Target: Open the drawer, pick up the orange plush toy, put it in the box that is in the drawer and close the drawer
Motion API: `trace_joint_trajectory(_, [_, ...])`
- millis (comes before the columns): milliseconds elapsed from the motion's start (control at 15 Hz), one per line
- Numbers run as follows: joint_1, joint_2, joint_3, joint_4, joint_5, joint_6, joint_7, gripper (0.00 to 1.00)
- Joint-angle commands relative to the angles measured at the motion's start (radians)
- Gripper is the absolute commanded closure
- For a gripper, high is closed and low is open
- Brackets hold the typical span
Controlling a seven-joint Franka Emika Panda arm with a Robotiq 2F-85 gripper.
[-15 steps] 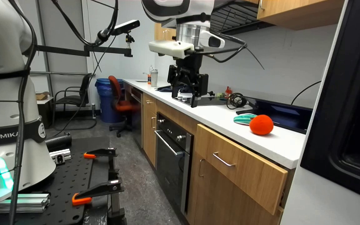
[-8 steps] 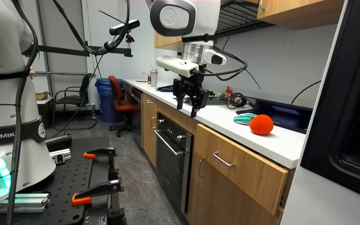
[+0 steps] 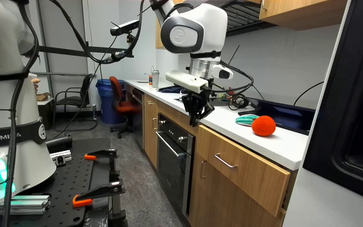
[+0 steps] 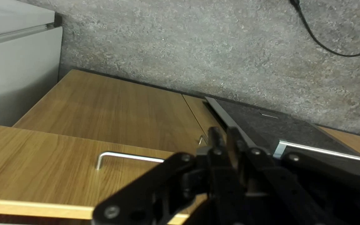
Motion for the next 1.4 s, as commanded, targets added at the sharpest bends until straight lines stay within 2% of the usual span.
trace_joint_trajectory(0, [-0.065, 0.078, 0.051, 0.06, 0.059, 0.051, -0.088, 1.0])
trace_joint_trajectory(333, [-0.139, 0.161, 0.108, 0.109, 0.121, 0.103, -0.189, 1.0])
trace_joint_trajectory(667, [-0.201, 0.239, 0.165, 0.144, 0.132, 0.135, -0.253, 1.0])
trace_joint_trajectory(1067, [-0.256, 0.315, 0.259, 0.17, 0.139, 0.233, -0.267, 1.0])
trace_joint_trajectory(1333, [-0.318, 0.364, 0.343, 0.183, 0.163, 0.325, -0.262, 1.0])
